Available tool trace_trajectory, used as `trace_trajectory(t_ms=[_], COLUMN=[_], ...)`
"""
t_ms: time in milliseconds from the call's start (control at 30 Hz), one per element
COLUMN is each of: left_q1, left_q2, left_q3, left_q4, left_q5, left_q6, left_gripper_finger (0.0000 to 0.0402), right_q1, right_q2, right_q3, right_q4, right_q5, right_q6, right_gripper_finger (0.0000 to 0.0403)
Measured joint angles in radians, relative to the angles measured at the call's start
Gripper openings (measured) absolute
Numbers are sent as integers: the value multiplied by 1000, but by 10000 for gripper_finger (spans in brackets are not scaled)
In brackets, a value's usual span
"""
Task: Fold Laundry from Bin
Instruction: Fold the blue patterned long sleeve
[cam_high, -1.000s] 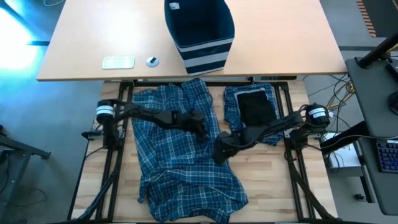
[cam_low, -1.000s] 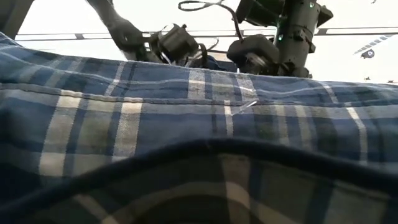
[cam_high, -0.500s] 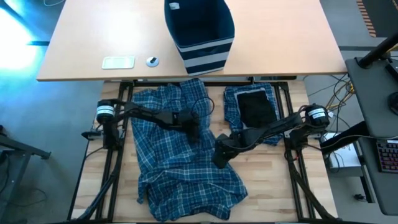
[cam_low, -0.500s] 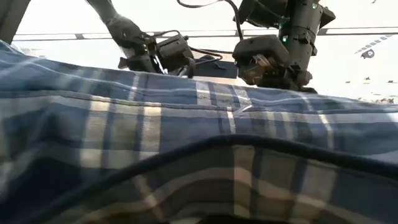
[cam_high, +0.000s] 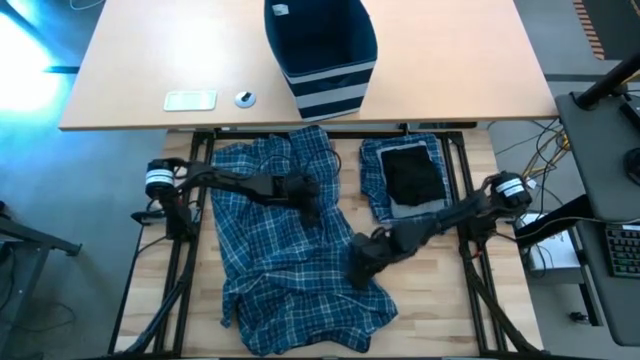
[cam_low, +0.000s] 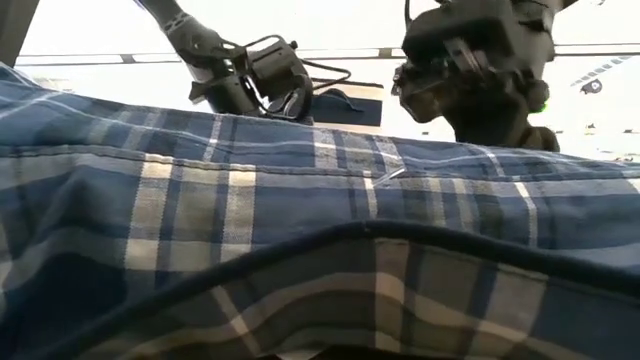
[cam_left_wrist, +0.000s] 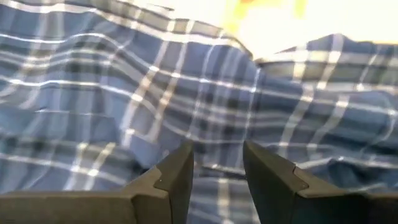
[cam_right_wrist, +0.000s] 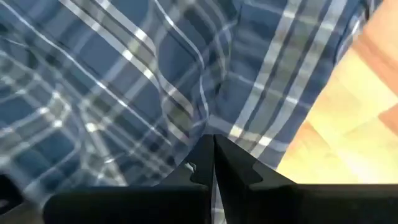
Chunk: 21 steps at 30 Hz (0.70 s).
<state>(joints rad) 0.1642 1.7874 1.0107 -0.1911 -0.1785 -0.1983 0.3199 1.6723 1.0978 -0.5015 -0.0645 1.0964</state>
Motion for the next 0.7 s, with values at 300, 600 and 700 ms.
trace_trajectory(t_ms=[300, 600, 700], left_q1=[-24, -153, -186], left_q2=[49, 43, 64], left_q3=[8, 8, 8], left_q4=[87, 192, 304], left_q5=[44, 93, 95], left_q6=[-58, -99, -108], left_gripper_finger=[125, 125, 125], right_q1=[122, 32, -72], right_q2=[95, -87, -115], right_q3=[-24, 15, 3], right_q4=[1, -73, -72], right_q5=[-102, 47, 108], right_q6=[224, 171, 70], right_gripper_finger=[9, 9, 9])
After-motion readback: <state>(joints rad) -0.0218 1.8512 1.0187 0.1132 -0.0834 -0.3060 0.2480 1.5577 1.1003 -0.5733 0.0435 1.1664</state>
